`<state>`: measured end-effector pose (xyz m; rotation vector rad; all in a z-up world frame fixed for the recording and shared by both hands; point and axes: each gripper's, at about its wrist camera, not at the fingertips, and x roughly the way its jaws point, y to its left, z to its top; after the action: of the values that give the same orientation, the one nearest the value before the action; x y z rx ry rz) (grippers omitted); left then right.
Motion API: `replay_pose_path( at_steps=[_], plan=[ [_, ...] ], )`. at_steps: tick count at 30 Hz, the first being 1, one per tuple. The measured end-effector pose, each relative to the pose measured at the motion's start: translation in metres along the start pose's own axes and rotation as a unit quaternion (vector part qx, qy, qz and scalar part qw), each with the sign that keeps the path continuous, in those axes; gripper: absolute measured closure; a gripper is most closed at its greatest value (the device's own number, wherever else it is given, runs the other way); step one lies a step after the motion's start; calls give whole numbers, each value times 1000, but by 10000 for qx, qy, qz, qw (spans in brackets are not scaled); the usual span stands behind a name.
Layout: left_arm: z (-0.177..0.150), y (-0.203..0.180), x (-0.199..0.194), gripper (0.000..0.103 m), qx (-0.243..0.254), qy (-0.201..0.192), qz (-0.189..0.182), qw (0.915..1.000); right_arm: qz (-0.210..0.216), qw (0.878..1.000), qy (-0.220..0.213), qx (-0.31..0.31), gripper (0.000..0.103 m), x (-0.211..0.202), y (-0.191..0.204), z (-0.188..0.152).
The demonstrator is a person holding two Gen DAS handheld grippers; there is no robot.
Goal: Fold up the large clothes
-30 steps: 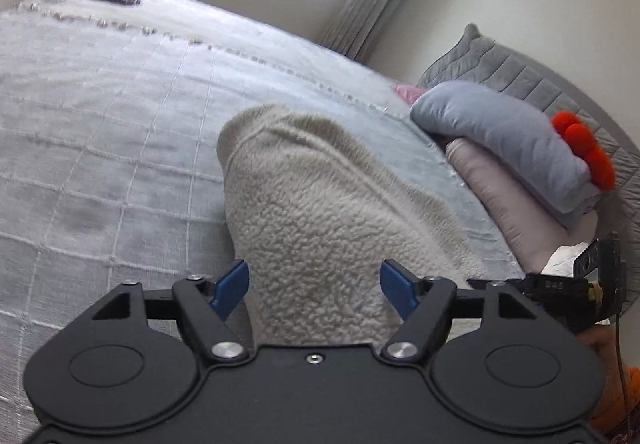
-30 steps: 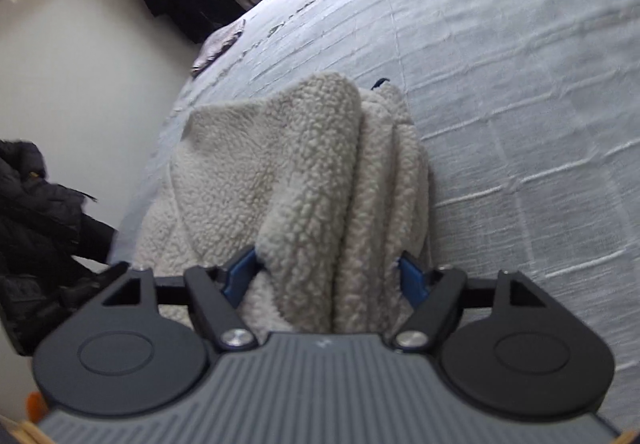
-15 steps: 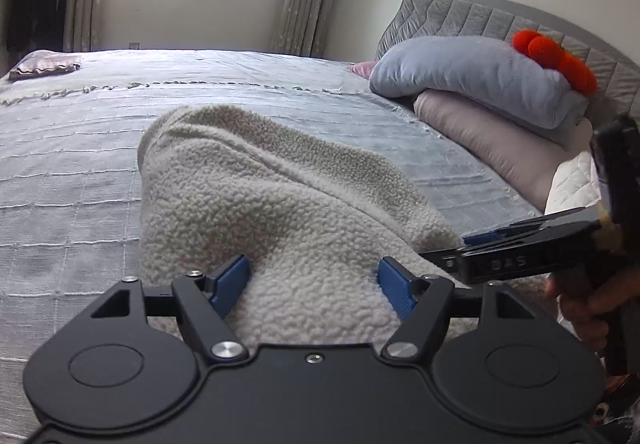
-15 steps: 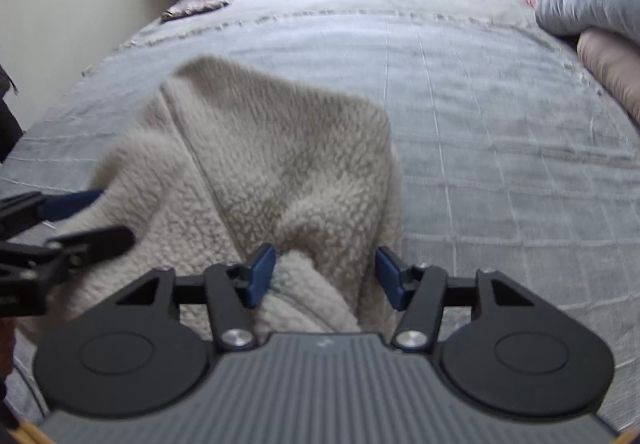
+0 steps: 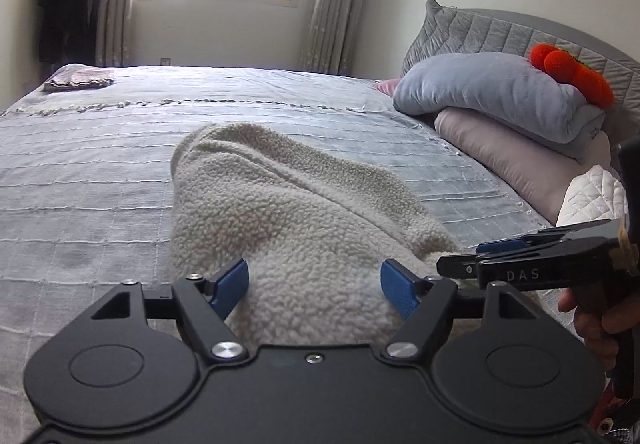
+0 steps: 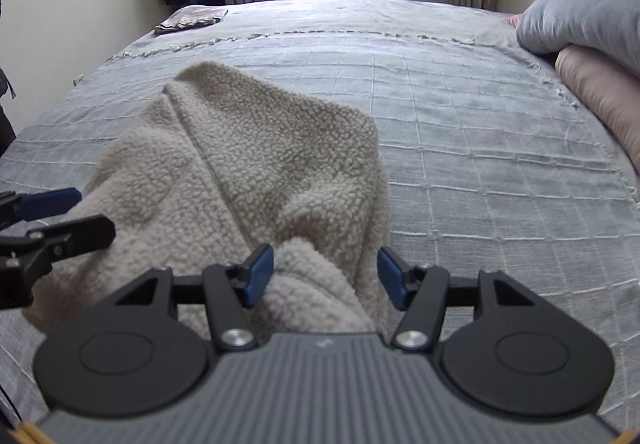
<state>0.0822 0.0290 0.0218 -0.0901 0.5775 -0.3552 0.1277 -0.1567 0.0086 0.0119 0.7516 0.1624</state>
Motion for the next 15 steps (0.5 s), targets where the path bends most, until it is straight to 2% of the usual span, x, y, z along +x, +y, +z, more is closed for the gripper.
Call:
replay_pose_path(
  at_steps=[3,10,12,15],
  plan=[
    [-3,-6,-13,24,-83,165,209,9996,33,9999,-95,31,34,-16,0,-6],
    [-14,-17,-45,23,-338,370,789,9956,64,9991,-368,192,23,-53,-3,-33],
    [-21,-20,-54,7,-470,396,1020,9929,55,9988,-415,257,18,-62,-4,-41],
    [-31,-26,-65,0,-409,360,1340,9895,-93,9984,-475,293,13,-75,-1,-55]
  ],
)
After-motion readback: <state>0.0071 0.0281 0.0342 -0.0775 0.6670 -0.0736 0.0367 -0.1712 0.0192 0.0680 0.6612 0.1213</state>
